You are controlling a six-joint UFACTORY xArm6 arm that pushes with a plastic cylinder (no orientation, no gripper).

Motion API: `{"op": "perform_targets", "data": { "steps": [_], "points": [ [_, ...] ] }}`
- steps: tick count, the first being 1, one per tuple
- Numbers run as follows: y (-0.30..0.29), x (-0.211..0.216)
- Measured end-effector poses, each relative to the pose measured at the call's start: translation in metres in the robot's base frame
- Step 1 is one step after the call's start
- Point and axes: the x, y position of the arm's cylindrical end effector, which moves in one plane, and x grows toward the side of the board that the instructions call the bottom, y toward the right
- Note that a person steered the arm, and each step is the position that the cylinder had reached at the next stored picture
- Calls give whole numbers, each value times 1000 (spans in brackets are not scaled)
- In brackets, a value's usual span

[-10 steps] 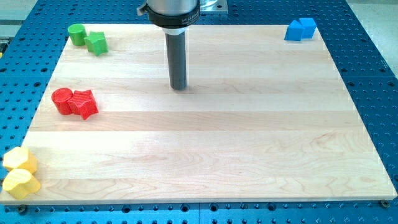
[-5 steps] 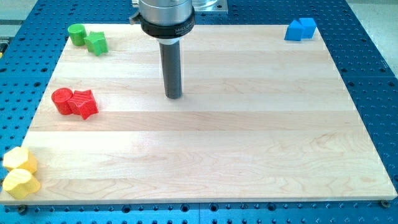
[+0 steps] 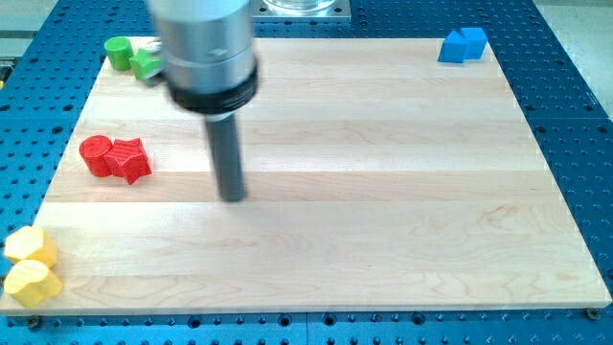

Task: Separate the red blocks

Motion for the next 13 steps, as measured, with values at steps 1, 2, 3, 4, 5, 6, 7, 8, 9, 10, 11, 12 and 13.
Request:
{"op": "perform_targets", "data": {
  "steps": [1,2,3,4,5,6,7,8,9,10,11,12,13],
  "points": [
    [-88,11],
    [-148,5],
    [-175,-5],
    [-189,-5],
    [-195,-17],
    [-181,-38],
    [-174,-44],
    [-179,-45],
    [-165,-48],
    [-113,-48],
    [-92,-48],
    [-93,-55],
    [-57,-58]
  ]
}}
